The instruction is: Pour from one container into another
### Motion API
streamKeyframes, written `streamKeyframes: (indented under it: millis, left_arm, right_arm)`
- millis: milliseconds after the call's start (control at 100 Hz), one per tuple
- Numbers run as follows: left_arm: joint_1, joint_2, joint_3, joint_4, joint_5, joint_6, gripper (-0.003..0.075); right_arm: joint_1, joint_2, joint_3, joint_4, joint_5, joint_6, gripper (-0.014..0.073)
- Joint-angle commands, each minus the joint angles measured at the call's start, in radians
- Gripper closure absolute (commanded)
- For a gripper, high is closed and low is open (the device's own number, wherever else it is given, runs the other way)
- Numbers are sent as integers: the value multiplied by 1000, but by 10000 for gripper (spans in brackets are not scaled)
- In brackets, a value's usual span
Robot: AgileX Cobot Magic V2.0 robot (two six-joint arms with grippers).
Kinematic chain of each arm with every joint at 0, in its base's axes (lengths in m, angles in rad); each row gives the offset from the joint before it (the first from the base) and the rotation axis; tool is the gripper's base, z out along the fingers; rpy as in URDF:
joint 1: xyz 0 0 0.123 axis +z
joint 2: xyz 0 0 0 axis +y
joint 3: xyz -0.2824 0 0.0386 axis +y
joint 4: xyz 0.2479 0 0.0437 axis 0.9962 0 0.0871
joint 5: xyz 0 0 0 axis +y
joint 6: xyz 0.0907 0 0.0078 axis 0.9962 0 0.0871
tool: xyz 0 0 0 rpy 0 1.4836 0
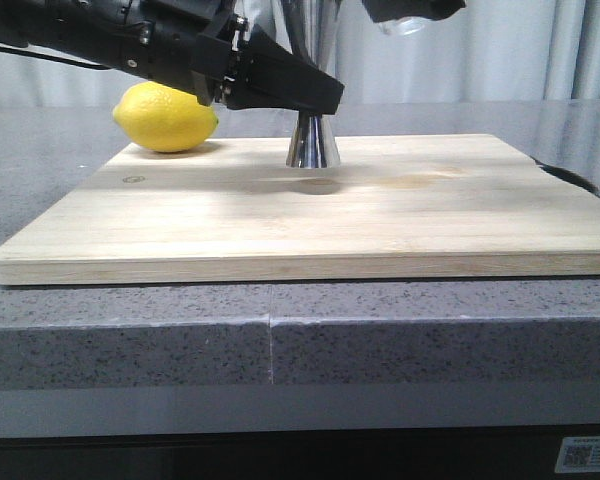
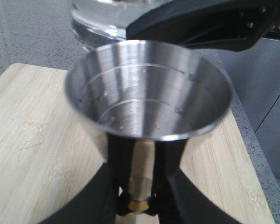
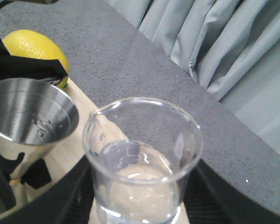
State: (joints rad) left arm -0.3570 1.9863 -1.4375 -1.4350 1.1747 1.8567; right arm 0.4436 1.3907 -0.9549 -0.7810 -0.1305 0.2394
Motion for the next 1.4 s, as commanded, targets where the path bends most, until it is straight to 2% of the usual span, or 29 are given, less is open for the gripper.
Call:
streamKeyframes:
  millis: [0,360,540,1390]
  left_arm:
    - [-14,-50,-29,-75,94,-11,730]
    - [-31,-50,-29,-74,94,-11,730]
    - [-31,-50,-29,-74,94,-12,730]
    - [-54,-50,-29,-43,94,-19,730]
  right_arm:
    - [0,-40,-36,-6,-52,-2,345]
    - [0,-40,-36,-24,-47,-2,345]
    - [33,-40,-36,-70,-24,-2,345]
    - [40,-40,-36,-96,-14,-2,345]
